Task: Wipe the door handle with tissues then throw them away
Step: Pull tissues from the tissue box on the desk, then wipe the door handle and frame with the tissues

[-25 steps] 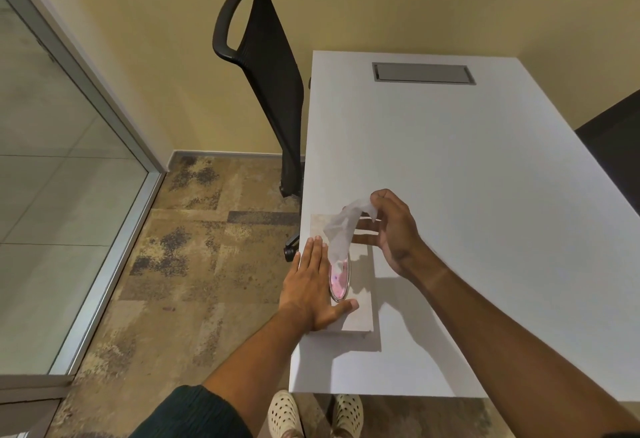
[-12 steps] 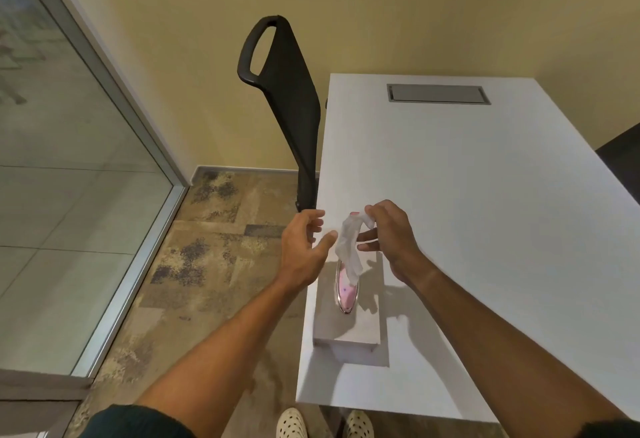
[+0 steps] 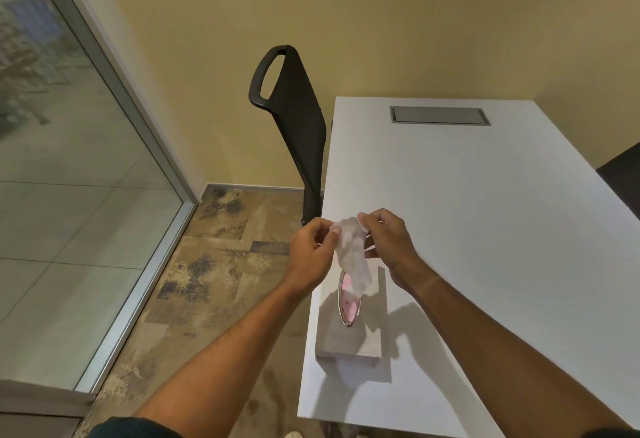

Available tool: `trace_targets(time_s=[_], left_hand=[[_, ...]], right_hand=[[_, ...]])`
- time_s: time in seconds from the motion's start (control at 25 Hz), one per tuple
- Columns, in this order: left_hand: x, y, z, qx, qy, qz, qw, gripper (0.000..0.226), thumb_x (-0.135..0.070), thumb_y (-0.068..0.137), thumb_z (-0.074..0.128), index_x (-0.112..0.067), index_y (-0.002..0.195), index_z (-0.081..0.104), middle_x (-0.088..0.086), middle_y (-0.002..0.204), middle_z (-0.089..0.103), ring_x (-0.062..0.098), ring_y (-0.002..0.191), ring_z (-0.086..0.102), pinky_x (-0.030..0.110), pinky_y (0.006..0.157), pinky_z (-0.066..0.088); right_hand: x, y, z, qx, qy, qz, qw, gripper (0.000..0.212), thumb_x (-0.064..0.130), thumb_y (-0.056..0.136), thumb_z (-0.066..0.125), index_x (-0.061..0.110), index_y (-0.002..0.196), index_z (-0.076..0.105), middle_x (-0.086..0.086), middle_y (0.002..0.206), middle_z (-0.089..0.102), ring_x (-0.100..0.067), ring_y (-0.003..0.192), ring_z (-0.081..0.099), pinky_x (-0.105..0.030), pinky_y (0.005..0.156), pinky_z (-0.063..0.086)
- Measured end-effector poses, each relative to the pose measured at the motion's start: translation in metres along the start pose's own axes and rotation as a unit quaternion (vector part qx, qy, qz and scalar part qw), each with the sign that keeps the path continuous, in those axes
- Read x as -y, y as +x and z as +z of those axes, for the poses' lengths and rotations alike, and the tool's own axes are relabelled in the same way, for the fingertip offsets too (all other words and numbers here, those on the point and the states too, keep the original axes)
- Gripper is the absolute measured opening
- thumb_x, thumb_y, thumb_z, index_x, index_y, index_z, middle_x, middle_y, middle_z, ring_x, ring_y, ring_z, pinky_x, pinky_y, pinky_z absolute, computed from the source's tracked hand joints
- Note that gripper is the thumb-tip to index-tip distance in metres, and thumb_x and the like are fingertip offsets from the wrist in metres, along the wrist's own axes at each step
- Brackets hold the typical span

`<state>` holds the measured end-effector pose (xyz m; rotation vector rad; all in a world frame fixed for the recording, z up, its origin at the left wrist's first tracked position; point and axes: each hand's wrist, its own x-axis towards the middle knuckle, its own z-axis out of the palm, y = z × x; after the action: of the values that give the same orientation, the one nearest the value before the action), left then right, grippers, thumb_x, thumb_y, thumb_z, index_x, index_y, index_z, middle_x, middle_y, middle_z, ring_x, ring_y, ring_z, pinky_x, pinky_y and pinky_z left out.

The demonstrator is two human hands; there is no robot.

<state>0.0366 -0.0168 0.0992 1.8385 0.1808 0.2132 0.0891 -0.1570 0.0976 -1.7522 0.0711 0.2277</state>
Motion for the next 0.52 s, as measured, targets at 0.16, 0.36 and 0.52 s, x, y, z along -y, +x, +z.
trace_targets(time_s=[0.16,0.36,0.52], left_hand=[[-0.004,0.004,-0.006,-0.001,-0.019,-0.008,1.000,0.017,-0.018,0.103,0.050,-0.006,0.095,0.059,0.014,0.090,0.062,0.018,0.080,0.059,0.022,0.065,0.049],[-0.003,0.009,-0.013,0.012,-0.026,-0.002,1.000,0.015,-0.019,0.104,0.049,-0.011,0.094,0.056,0.010,0.088,0.058,0.020,0.078,0.060,0.040,0.064,0.057],[-0.003,0.014,-0.016,0.014,-0.011,0.019,1.000,0.013,-0.017,0.103,0.051,-0.007,0.099,0.058,0.009,0.087,0.061,0.005,0.067,0.061,0.021,0.054,0.052]], right_hand=[[-0.002,0.001,-0.005,0.006,0.026,-0.005,1.000,0.029,0.043,0.095,0.060,0.015,0.101,0.065,-0.004,0.101,0.068,-0.020,0.091,0.067,-0.025,0.069,0.056],[-0.004,-0.002,-0.015,0.094,0.062,0.006,0.994,0.066,0.063,0.077,0.060,0.000,0.096,0.070,-0.008,0.092,0.072,-0.018,0.083,0.068,-0.032,0.080,0.055],[-0.010,0.000,-0.022,0.192,0.098,0.010,0.976,0.048,0.044,0.076,0.077,0.002,0.100,0.074,-0.015,0.102,0.075,-0.027,0.091,0.072,-0.034,0.077,0.059]])
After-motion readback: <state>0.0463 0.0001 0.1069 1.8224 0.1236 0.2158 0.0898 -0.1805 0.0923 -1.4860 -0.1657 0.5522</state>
